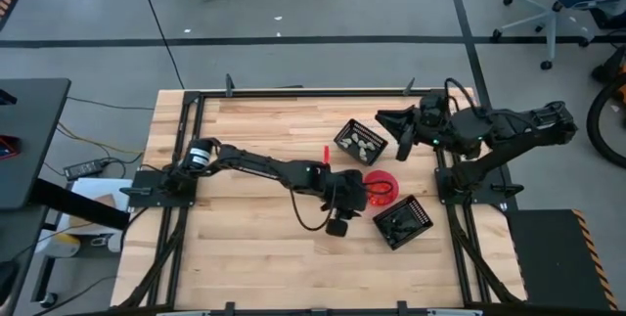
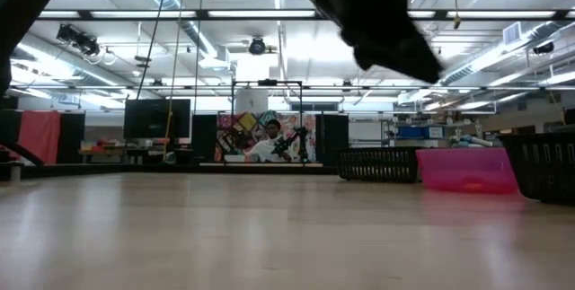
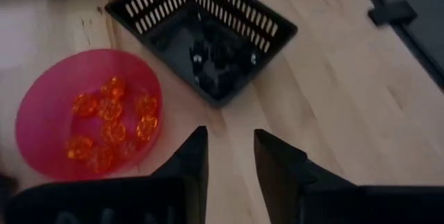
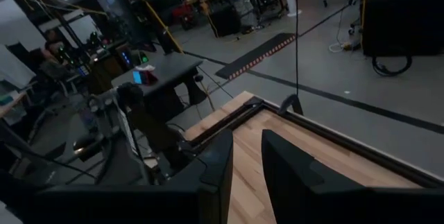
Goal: Sort Halloween decoration
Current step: Return to Home Position
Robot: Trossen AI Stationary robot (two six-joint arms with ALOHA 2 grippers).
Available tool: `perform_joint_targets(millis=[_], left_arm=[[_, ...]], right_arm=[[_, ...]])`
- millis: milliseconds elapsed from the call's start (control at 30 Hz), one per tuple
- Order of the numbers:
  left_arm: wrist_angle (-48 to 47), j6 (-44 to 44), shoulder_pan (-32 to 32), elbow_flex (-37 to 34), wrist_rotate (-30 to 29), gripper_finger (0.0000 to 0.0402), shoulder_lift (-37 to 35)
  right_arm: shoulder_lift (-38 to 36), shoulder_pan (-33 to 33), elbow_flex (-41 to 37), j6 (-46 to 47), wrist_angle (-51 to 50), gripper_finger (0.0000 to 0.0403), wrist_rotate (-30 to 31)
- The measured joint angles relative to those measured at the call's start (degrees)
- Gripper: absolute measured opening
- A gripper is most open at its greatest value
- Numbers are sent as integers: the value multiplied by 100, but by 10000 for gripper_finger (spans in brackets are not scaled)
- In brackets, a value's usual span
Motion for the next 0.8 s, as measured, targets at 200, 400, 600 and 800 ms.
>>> perform_joint_targets(millis=[200, 400, 600, 800], left_arm=[[-403, 276, 46, -367, -3, 50, -508], [581, -166, 137, -2472, -148, 12, -1949], [900, -673, 242, -4103, -357, 0, -3552], [1417, -1513, 436, -5458, -426, 0, -5043]], right_arm=[[-784, 7, -871, 120, 251, 82, 2], [-1769, -50, -2357, 125, 1641, 82, -135], [-2638, -367, -3861, 241, 2978, 82, -708], [-3539, -721, -5051, 738, 3486, 82, -960]])
